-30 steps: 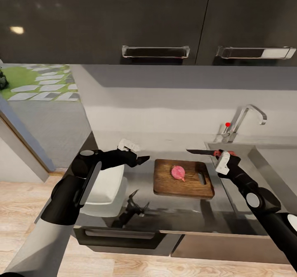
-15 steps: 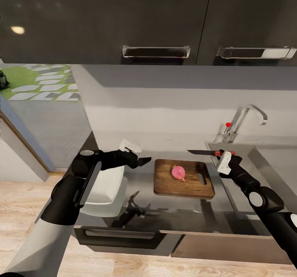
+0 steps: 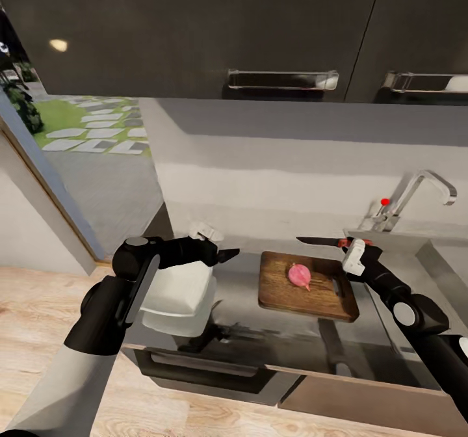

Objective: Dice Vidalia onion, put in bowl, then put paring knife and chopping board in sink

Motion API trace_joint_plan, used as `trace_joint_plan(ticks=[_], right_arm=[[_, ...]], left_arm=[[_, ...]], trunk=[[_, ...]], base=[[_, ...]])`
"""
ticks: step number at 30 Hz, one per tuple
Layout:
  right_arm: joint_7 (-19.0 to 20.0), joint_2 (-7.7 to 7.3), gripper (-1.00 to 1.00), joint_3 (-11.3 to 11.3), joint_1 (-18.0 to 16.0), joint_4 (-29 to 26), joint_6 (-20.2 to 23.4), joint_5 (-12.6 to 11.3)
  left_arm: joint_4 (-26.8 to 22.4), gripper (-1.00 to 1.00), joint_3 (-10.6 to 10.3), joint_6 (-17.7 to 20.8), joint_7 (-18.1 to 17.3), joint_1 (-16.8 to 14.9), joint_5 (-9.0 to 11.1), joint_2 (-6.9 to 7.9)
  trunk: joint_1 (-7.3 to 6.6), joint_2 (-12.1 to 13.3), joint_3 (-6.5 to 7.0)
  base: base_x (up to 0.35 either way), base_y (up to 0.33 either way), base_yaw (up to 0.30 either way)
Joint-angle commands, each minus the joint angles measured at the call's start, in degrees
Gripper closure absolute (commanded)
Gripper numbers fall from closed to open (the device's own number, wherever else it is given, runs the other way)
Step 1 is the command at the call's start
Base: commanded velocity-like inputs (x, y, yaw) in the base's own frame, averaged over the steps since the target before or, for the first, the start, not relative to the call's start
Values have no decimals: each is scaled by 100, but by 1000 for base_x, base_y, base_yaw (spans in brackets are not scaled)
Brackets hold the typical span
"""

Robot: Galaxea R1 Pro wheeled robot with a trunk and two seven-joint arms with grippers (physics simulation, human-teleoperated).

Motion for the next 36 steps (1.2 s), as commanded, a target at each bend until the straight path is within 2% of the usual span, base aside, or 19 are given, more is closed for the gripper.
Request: trace_joint_plan(ticks=[1, 6, 10, 16, 28, 36], right_arm=[[17, -5, 100, 8, -4, -10, 22, 47], [17, -5, 100, 25, -4, -10, 14, 131], [13, -5, 100, 49, -4, -10, 0, 338], [-5, -5, 100, 225, -4, -7, -46, 723], [8, -5, 100, 273, -4, 262, -91, 828], [9, -5, 100, 274, -4, 360, -338, 834]], left_arm=[[-4, -100, -4, 39, -1, -7, 15, 3], [-5, -100, -5, 40, -2, -6, 17, 2], [1, -100, -8, 40, -2, -4, 17, 2], [-3, -100, -5, 41, -2, -6, 15, 2], [-5, -100, -5, 41, -2, -7, 14, 2], [-5, -100, -5, 42, -2, -3, 14, 2]], trunk=[[3, -12, -12], [3, -12, -15], [3, -12, -15], [3, -12, -16], [3, -12, -16], [3, -12, -16]], base=[[0, 0, 83], [0, 0, 38], [0, 0, 10], [0, 0, 2], [0, 0, 0], [0, 0, 0]])
